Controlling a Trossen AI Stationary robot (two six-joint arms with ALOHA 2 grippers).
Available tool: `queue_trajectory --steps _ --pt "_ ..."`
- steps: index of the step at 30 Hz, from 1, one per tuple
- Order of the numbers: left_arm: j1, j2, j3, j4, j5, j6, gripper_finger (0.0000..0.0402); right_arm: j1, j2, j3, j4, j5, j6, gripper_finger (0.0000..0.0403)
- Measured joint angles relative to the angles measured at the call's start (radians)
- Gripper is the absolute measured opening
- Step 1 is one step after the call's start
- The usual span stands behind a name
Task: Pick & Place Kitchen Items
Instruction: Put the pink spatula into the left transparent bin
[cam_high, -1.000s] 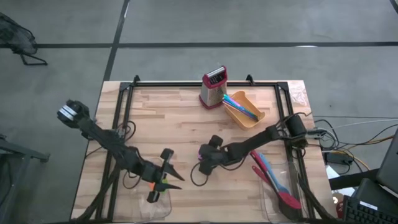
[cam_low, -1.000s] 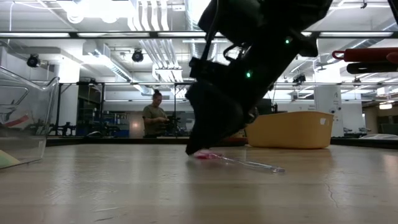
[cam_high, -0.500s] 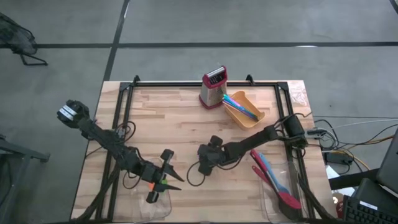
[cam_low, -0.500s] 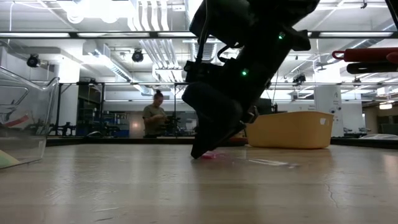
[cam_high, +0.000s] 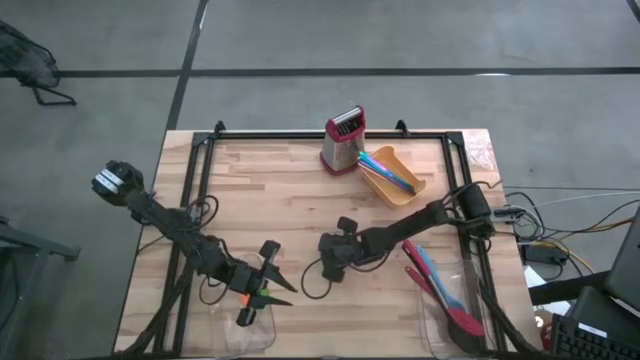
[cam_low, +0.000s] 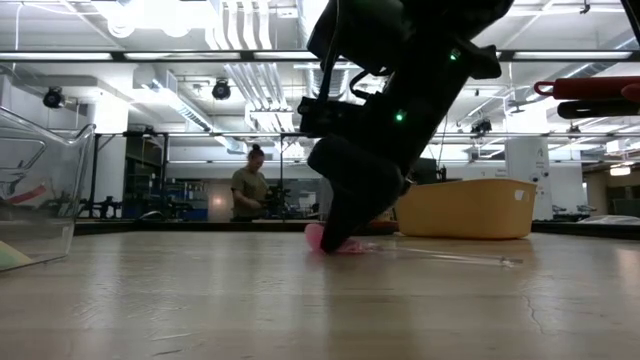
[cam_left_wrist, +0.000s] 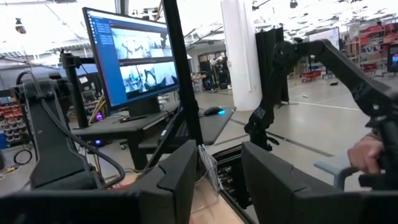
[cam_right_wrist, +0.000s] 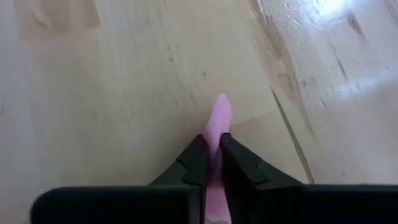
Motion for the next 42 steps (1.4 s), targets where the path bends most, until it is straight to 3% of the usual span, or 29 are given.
queue_trajectory --steps 9,19,25,31,35,42 --pt "0.003 -0.003 0.002 -0.079 -0.012 0.025 0.0135 0.040 -0.133 0.006 -0.052 -0.085 -0.038 0.0026" --pt "0.046 0.006 0.118 -0.492 -0.069 -0.002 0.0135 0.143 -0.264 0.007 0.022 -0.080 -0.149 0.0027" --pt "0.071 0.020 0.117 -0.508 -0.188 -0.020 0.0136 0.193 -0.273 0.017 0.120 -0.069 -0.236 0.0028" --pt "0.100 0.039 0.113 -0.542 -0.163 -0.073 0.0136 0.214 -0.273 0.043 0.129 -0.019 -0.275 0.0028" --pt "0.121 0.039 0.113 -0.542 -0.095 -0.123 0.0136 0.220 -0.273 0.054 0.129 0.009 -0.293 0.0028" --pt "0.141 0.039 0.113 -0.572 -0.086 -0.125 0.0136 0.219 -0.273 0.073 0.128 0.013 -0.306 0.0028"
